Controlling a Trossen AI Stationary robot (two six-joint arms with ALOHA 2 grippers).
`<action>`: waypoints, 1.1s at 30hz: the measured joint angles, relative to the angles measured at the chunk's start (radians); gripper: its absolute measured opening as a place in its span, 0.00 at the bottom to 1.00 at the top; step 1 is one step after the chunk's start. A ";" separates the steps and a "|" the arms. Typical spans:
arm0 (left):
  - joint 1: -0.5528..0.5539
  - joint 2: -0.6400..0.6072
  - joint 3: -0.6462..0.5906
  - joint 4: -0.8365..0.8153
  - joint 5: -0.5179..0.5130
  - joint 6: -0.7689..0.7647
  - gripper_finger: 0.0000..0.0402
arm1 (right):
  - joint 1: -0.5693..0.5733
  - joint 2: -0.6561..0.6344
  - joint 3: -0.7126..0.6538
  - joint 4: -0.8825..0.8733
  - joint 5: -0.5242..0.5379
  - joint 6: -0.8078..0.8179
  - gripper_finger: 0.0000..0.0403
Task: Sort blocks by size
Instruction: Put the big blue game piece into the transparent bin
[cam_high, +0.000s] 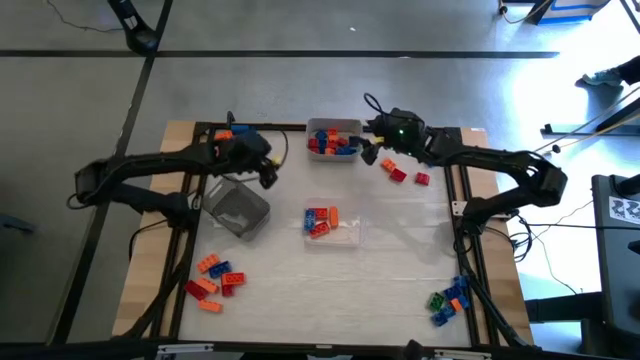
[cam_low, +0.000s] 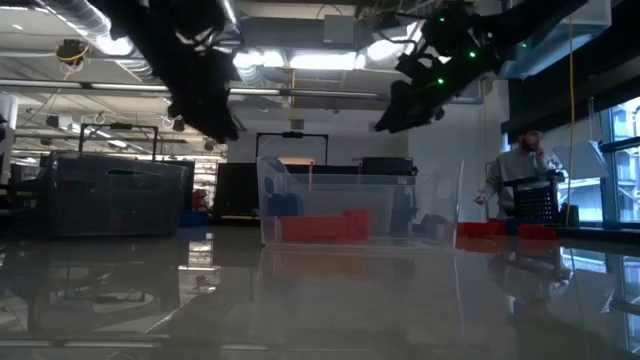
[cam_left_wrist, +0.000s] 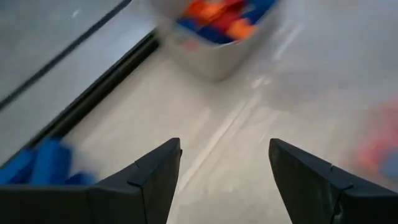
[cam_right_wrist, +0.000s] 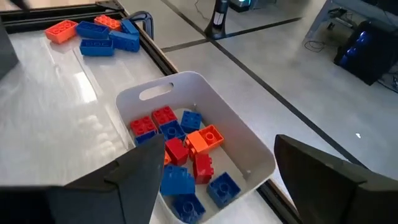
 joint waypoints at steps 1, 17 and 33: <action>0.026 0.000 0.000 -0.015 0.000 -0.018 0.58 | 0.000 -0.010 -0.023 0.018 0.000 0.004 0.74; 0.444 0.207 0.000 -0.082 -0.002 -0.034 0.58 | 0.124 -0.018 -0.277 0.357 -0.061 0.021 0.75; 0.502 0.415 0.000 0.039 0.009 0.037 0.58 | 0.152 -0.018 -0.277 0.365 -0.061 0.014 0.75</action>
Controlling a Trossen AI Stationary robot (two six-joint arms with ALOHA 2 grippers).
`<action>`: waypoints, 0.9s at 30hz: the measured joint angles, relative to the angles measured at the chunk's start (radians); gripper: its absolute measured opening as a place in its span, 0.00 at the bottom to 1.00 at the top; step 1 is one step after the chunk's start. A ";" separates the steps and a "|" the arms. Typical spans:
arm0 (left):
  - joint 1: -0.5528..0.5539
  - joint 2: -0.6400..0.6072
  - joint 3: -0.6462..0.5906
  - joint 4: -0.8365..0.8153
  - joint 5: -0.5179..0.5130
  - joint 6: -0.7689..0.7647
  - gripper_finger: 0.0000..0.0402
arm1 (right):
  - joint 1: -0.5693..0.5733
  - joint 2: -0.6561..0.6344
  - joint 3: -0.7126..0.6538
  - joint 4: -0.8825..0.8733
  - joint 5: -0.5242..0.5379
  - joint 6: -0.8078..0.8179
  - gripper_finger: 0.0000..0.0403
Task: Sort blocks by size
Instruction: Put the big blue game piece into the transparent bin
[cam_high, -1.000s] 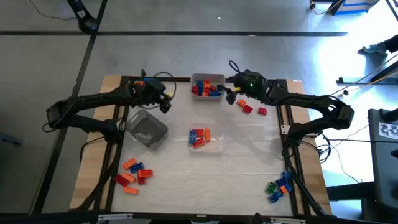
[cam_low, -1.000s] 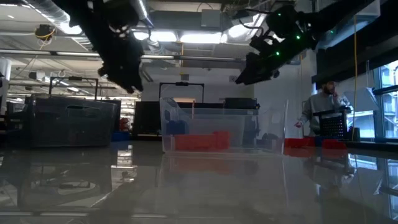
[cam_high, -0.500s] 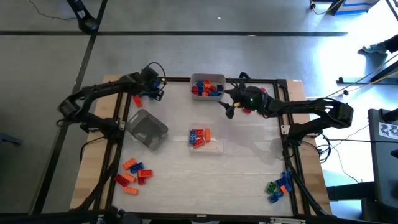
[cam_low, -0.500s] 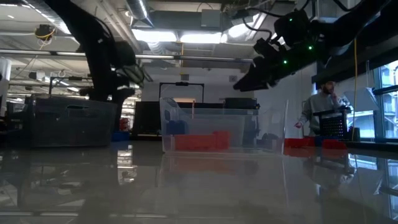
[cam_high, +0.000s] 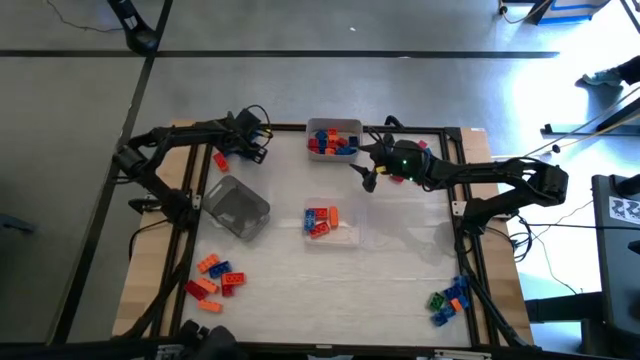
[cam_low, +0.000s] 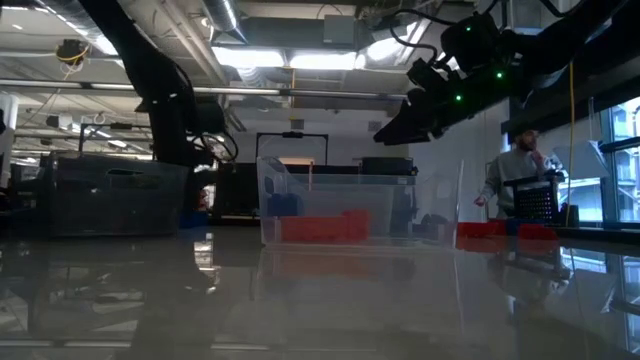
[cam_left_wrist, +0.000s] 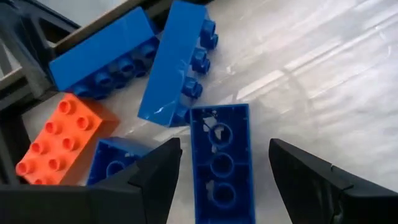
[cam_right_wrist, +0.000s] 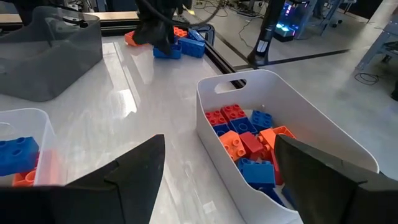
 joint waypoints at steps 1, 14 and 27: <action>0.002 0.009 0.000 0.010 0.001 0.008 0.58 | 0.000 0.000 0.000 0.000 0.000 0.000 0.75; 0.001 0.036 0.003 0.032 0.047 0.068 0.43 | 0.000 0.000 0.000 -0.001 0.000 0.000 0.75; -0.051 -0.045 0.001 -0.015 0.050 0.140 0.32 | -0.001 0.000 0.000 -0.011 0.000 0.000 0.75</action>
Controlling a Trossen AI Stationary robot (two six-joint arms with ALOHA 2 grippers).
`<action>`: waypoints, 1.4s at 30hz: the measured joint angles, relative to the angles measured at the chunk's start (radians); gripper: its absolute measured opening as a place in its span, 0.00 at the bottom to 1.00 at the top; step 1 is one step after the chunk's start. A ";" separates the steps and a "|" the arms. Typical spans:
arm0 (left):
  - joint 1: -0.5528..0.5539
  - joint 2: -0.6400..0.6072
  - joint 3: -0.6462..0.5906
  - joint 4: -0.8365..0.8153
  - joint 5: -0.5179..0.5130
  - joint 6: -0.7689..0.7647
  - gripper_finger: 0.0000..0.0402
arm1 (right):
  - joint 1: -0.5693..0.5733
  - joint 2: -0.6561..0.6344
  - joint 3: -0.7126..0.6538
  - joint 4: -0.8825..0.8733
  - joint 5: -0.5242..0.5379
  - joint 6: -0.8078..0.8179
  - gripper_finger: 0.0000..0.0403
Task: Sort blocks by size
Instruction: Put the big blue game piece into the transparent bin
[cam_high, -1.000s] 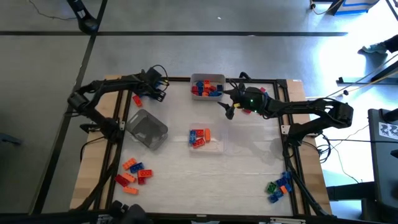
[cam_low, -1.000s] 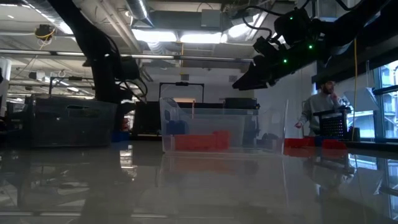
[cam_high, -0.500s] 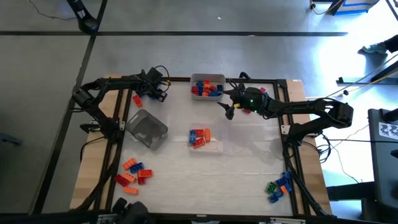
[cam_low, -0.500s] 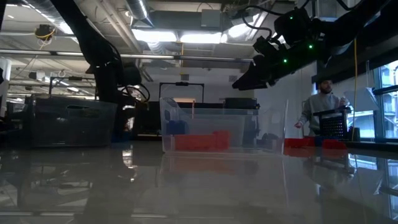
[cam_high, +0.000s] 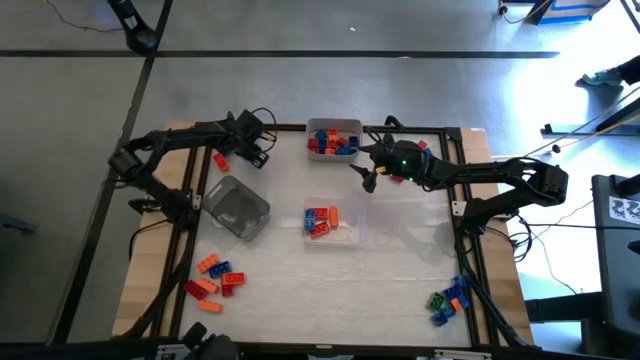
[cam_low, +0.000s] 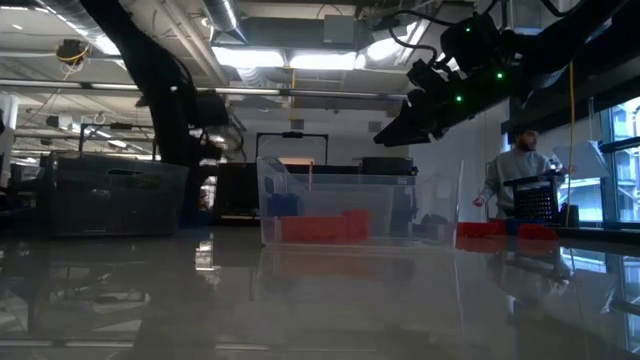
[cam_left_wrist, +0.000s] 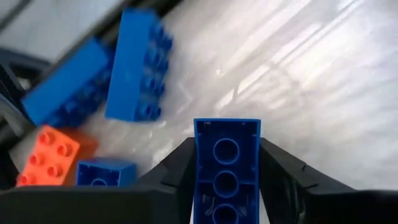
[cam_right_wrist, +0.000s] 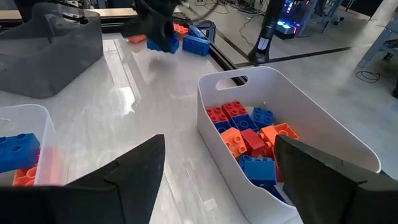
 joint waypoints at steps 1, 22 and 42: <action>-0.014 -0.025 0.000 -0.007 0.000 0.000 0.32 | 0.000 0.000 0.000 0.000 0.000 0.000 0.75; -0.509 -0.286 0.002 0.286 0.321 -0.118 0.33 | 0.000 0.000 0.000 -0.020 0.045 0.030 0.75; -0.754 -0.032 0.002 0.657 0.320 -0.070 0.33 | 0.000 0.000 0.000 -0.020 0.045 0.030 0.75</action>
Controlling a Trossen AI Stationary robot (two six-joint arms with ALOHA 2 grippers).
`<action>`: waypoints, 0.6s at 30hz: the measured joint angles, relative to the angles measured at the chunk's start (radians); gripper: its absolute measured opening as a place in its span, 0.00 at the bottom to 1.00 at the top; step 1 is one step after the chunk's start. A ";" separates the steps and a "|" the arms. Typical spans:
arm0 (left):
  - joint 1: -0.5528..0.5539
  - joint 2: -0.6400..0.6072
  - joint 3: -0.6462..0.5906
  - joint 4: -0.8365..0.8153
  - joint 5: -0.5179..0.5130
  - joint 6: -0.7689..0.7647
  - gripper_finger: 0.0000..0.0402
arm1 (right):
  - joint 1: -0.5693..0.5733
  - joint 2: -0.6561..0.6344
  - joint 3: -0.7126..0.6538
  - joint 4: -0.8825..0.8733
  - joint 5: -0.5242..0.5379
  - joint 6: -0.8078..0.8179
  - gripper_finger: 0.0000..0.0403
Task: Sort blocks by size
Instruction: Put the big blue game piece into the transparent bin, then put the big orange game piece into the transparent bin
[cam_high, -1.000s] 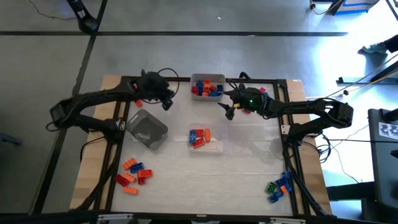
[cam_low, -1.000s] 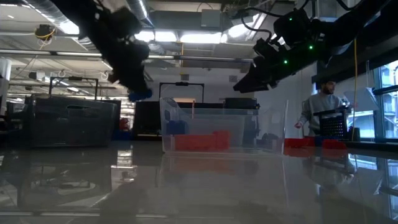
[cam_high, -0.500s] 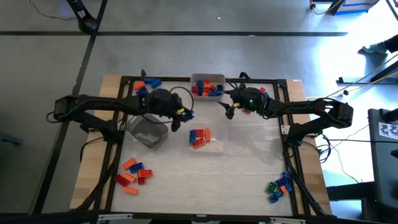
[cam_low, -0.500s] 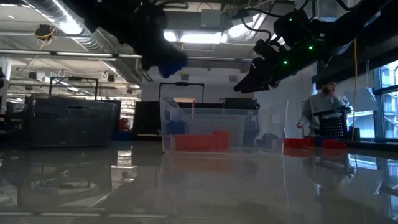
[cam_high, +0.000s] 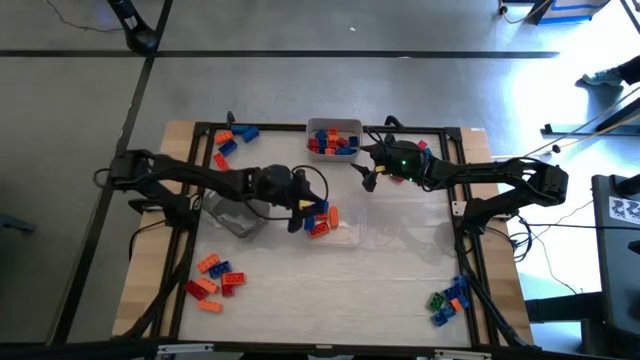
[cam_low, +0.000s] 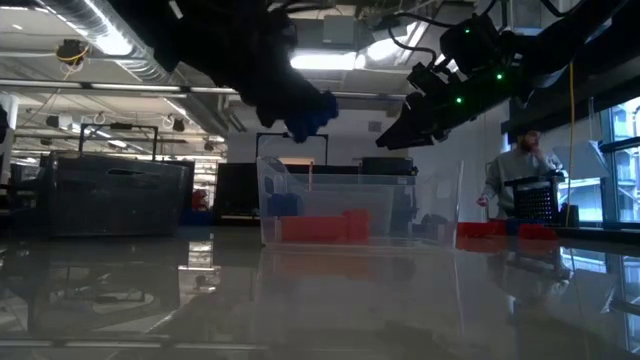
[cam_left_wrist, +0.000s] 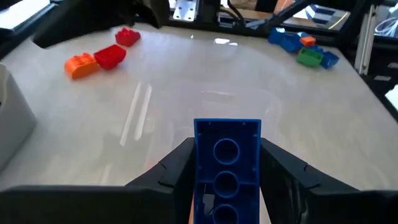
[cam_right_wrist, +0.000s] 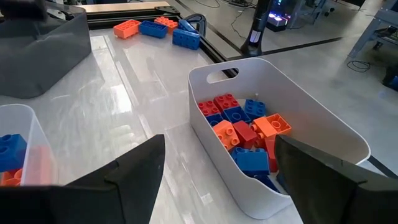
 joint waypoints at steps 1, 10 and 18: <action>0.000 0.010 0.000 0.000 0.000 0.000 0.33 | 0.000 0.000 0.000 0.000 0.000 0.000 0.75; 0.003 0.041 0.000 0.005 -0.001 0.017 0.46 | 0.000 0.000 0.000 0.000 0.000 0.000 0.75; 0.003 -0.052 0.067 -0.213 -0.003 0.085 0.58 | 0.000 0.000 0.000 0.000 0.000 0.000 0.75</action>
